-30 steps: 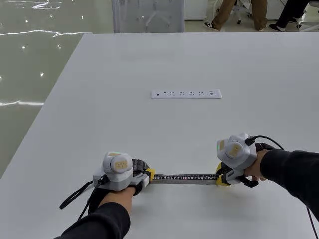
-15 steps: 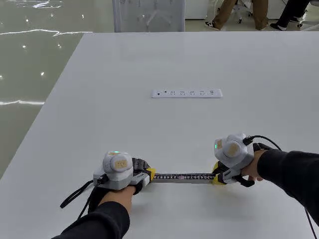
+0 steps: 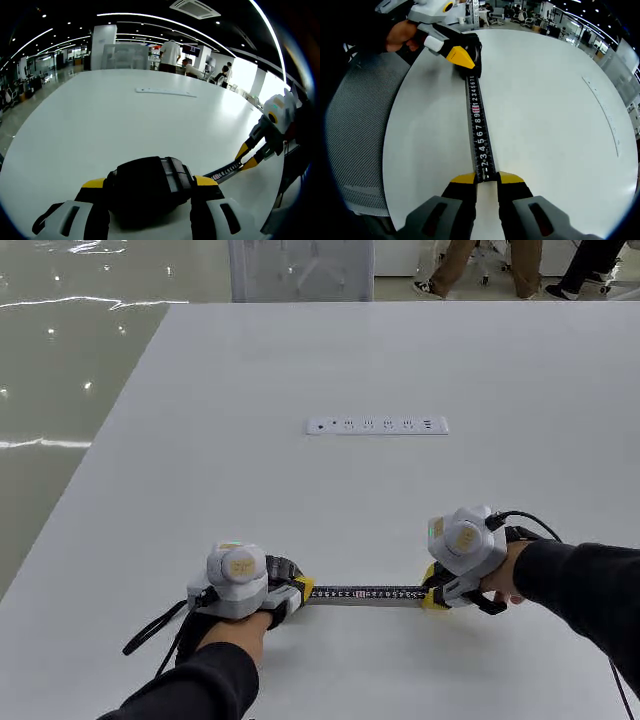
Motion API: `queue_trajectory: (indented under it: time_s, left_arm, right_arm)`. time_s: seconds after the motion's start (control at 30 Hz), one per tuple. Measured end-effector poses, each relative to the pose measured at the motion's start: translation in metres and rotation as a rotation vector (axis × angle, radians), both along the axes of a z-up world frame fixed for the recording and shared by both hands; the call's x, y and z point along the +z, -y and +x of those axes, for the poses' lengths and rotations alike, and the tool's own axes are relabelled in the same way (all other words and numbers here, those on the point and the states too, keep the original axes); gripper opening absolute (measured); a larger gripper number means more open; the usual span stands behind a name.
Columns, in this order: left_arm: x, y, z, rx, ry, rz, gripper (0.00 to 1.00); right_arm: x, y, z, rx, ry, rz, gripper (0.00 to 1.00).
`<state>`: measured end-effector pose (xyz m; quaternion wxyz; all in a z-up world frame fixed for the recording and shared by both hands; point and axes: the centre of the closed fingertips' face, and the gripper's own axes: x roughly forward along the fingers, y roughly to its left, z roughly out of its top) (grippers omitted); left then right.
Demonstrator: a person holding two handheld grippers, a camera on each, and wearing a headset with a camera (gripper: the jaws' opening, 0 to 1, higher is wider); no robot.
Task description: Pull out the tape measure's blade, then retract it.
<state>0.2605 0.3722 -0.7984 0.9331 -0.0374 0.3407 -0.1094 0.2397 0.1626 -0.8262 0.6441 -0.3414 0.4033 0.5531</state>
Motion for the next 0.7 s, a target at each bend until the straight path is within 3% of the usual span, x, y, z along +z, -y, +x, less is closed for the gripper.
queue_trajectory:
  time_s: [0.7]
  left_arm:
    - [0.0, 0.0, 0.0, 0.0, -0.007, -0.006, 0.61]
  right_arm:
    - [-0.001, -0.018, 0.001, -0.016, -0.003, 0.022, 0.12]
